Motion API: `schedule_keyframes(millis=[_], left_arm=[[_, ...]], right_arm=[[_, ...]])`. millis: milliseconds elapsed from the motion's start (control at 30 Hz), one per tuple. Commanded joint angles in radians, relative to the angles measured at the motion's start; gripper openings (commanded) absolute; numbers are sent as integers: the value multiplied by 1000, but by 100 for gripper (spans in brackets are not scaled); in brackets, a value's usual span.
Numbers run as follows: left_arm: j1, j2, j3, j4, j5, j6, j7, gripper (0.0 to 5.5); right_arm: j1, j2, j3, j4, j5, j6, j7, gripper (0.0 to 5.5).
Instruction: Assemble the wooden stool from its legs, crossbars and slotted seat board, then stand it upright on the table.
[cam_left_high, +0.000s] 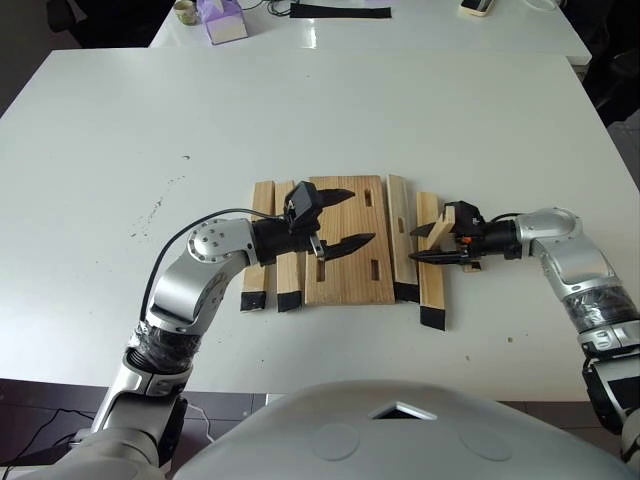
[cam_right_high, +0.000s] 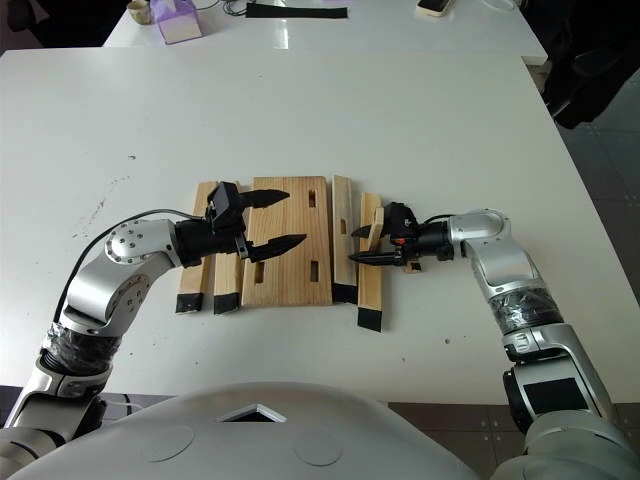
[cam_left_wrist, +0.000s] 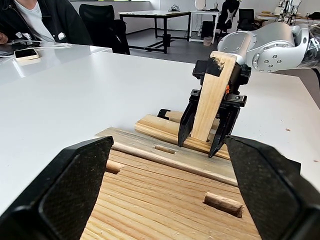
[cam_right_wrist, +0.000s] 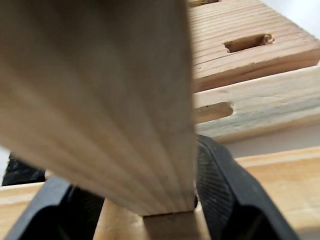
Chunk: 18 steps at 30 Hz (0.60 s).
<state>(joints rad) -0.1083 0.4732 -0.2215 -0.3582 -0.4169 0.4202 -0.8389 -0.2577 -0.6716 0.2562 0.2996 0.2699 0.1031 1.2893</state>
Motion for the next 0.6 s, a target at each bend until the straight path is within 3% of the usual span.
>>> schedule_keyframes(millis=[33, 300, 600], left_arm=[[-12, 4, 2, 5, -1, -1, -10, 414], [10, -4, 9, -1, 8, -15, 9, 414], [39, -20, 6, -23, 20, -33, 46, 414]], right_arm=[[21, -3, -44, 0, -6, 18, -34, 321], [4, -41, -207, -233, 133, 152, -68, 321], [-26, -67, -282, -427, 209, 257, -99, 321]])
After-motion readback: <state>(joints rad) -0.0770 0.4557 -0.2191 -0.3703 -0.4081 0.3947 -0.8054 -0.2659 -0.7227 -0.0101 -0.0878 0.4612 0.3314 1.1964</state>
